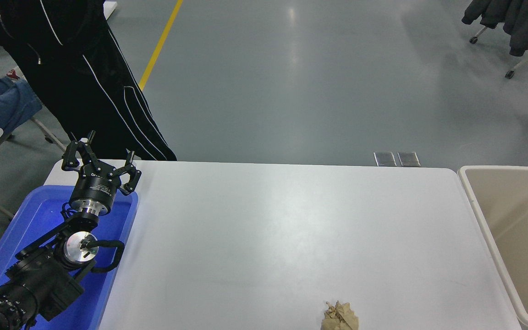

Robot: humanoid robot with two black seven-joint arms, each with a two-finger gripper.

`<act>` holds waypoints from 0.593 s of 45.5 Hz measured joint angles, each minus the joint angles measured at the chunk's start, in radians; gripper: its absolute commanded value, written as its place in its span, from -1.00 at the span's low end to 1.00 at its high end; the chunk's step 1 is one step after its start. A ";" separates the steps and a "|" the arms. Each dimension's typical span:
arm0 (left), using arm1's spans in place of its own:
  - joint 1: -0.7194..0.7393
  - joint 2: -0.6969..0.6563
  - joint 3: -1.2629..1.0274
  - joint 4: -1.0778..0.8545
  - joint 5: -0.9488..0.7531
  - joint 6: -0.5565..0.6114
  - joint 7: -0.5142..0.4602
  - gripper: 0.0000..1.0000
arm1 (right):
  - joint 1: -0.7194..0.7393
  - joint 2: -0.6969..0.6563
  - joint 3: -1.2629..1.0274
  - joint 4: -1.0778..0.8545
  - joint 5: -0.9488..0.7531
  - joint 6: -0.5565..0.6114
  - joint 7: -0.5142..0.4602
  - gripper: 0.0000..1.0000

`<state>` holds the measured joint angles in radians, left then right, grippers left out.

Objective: Dispose of the paper cup in the dustbin

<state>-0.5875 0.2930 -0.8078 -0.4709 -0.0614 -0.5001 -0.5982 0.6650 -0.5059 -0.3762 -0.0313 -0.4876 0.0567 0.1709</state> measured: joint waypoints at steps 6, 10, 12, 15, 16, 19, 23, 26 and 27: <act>0.000 0.000 0.000 0.000 0.000 0.000 0.000 1.00 | -0.005 0.003 0.000 -0.004 0.007 -0.005 -0.002 0.61; 0.000 0.000 0.000 0.000 0.000 0.000 0.000 1.00 | -0.005 0.004 0.000 -0.007 0.010 -0.008 -0.002 0.83; 0.000 0.000 0.000 0.000 0.000 0.000 0.000 1.00 | -0.005 0.004 0.000 -0.010 0.011 -0.010 -0.003 0.94; 0.000 0.000 0.000 0.000 0.000 0.000 0.000 1.00 | -0.003 0.005 0.000 -0.014 0.012 -0.012 -0.003 0.95; 0.000 0.000 0.000 0.000 0.000 0.000 0.000 1.00 | -0.003 0.005 0.000 -0.015 0.012 -0.012 -0.003 0.95; 0.000 0.000 0.000 0.000 0.000 0.000 0.000 1.00 | -0.003 0.006 0.000 -0.017 0.014 -0.013 -0.003 0.95; 0.000 0.000 0.000 0.000 0.000 0.000 0.000 1.00 | -0.002 0.006 0.000 -0.020 0.014 -0.015 -0.003 0.95; 0.000 0.000 0.000 0.000 0.000 0.000 0.000 1.00 | -0.001 0.006 0.000 -0.021 0.015 -0.015 -0.003 0.95; 0.000 0.000 0.000 0.000 0.000 0.000 0.000 1.00 | -0.001 0.006 0.000 -0.022 0.015 -0.016 -0.003 0.96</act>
<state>-0.5875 0.2930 -0.8083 -0.4709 -0.0614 -0.5001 -0.5982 0.6640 -0.4995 -0.3760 -0.0531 -0.4724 0.0411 0.1676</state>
